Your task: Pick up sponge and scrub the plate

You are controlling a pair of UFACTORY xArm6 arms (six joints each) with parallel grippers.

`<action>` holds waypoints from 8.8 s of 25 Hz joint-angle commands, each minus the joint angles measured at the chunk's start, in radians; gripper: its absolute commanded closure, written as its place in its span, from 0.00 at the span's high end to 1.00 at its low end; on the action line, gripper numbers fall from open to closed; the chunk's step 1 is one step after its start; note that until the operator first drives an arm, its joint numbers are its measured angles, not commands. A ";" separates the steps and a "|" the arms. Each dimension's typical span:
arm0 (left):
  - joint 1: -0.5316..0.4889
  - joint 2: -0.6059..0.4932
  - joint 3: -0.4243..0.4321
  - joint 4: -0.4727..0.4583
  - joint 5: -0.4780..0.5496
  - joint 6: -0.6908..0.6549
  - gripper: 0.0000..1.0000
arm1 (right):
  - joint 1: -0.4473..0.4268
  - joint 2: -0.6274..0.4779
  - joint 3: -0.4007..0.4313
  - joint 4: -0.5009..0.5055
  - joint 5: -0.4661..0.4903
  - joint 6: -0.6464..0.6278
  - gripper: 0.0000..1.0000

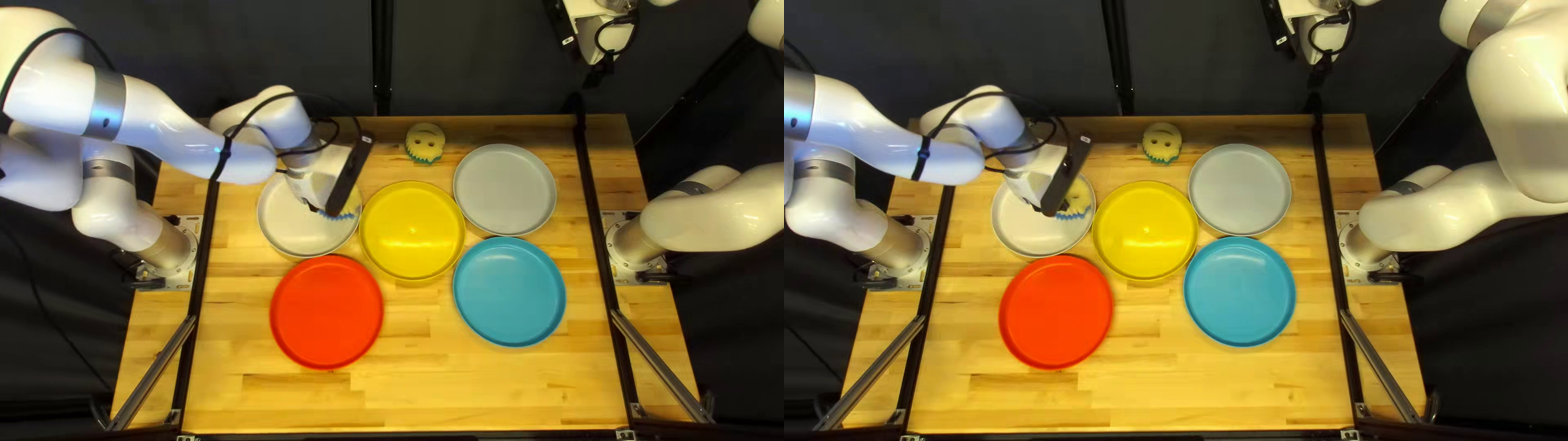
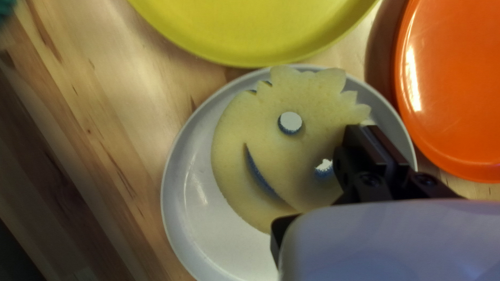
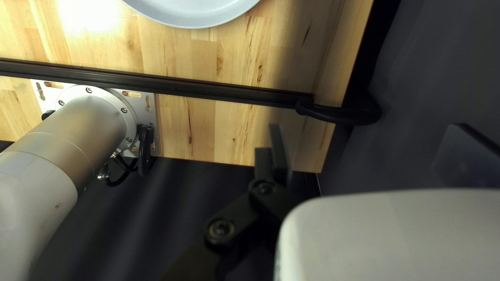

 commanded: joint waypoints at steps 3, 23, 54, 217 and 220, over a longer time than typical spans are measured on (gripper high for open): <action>-0.100 0.149 -0.038 -0.185 -0.195 0.199 0.00 | 0.000 0.000 0.000 0.000 0.000 0.000 1.00; -0.135 0.344 -0.182 -0.305 -0.217 0.327 0.00 | 0.000 0.000 0.000 0.000 0.000 0.000 1.00; -0.118 0.416 -0.235 -0.426 -0.190 0.484 0.00 | 0.000 0.000 0.000 0.000 0.000 0.000 1.00; -0.077 0.528 -0.421 -0.207 -0.075 0.347 0.00 | 0.000 0.000 0.000 0.000 0.000 0.000 1.00; -0.084 0.568 -0.487 -0.184 -0.065 0.332 0.00 | 0.000 0.000 0.000 0.000 0.000 0.000 1.00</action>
